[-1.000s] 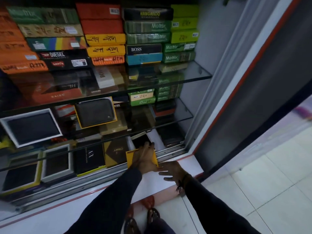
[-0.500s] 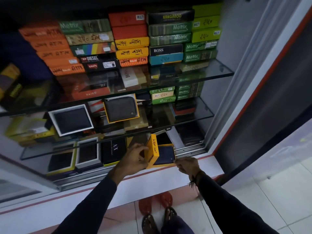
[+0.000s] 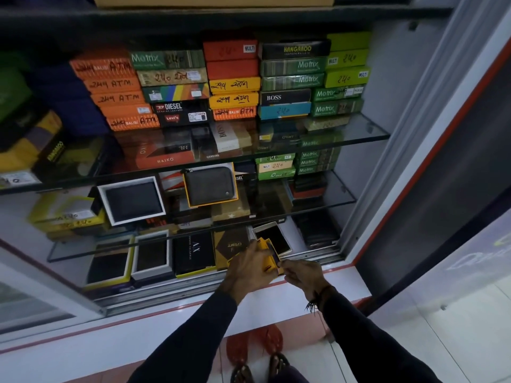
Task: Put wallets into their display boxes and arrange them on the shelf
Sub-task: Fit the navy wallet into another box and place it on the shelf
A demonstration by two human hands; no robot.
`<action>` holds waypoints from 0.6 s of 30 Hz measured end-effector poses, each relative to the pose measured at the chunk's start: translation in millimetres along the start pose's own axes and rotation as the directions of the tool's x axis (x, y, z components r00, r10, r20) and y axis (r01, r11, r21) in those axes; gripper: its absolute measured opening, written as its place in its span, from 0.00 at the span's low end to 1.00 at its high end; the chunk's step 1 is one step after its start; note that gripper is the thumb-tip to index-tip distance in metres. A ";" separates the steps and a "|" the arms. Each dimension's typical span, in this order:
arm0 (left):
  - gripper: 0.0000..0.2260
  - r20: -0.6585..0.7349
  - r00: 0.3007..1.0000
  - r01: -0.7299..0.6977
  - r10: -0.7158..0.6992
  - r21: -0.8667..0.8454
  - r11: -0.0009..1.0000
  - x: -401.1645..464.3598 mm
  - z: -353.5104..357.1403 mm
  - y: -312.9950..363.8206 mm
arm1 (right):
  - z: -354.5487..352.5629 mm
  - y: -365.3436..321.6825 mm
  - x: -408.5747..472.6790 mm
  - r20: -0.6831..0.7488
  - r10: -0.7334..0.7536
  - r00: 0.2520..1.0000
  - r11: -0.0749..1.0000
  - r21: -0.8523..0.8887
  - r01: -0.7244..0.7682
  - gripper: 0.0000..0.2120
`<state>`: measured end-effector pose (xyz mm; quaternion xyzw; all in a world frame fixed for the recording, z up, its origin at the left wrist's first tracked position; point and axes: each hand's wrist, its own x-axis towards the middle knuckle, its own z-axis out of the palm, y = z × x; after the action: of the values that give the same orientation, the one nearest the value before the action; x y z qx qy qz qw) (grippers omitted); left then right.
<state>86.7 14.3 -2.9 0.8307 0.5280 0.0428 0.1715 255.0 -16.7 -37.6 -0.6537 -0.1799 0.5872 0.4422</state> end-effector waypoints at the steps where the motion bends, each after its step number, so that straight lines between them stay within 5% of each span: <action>1: 0.26 0.013 1.000 -0.017 0.017 0.030 0.999 -1.2 0.8 -0.7 | 1.1 0.7 -0.9 0.006 -0.002 1.000 1.000 0.014 0.002 0.06; 6: 0.19 -0.076 0.992 -0.078 0.098 0.223 0.972 -7.6 1.0 -1.3 | 9.0 0.8 -5.2 0.029 -0.009 1.000 0.999 0.042 0.008 0.05; 9: 0.19 -0.192 0.978 -0.049 0.086 0.189 0.981 -17.3 -1.7 -9.2 | 12.1 -1.8 -7.5 0.035 -0.007 0.999 0.998 0.062 0.005 0.05; 12: 0.13 -0.391 0.909 0.106 -0.143 -0.115 0.988 -38.2 -10.7 -28.5 | 9.2 -1.5 -7.0 0.074 -0.011 0.997 0.996 0.085 0.004 0.09; 14: 0.06 -0.467 0.782 0.209 -0.412 -0.426 0.880 -55.4 -12.7 -49.3 | 7.1 0.3 -5.7 0.085 -0.008 0.996 0.996 0.085 0.001 0.13; 18: 0.03 -0.194 0.595 0.428 -0.780 -0.745 0.512 -78.0 -4.5 -91.1 | 15.1 4.4 -5.1 0.106 -0.007 0.994 1.000 0.023 0.004 0.16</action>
<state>-27.3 -19.3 -20.2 0.4273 0.7712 0.3681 0.2953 238.5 -17.4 -36.8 -0.6159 -0.1982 0.6220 0.4411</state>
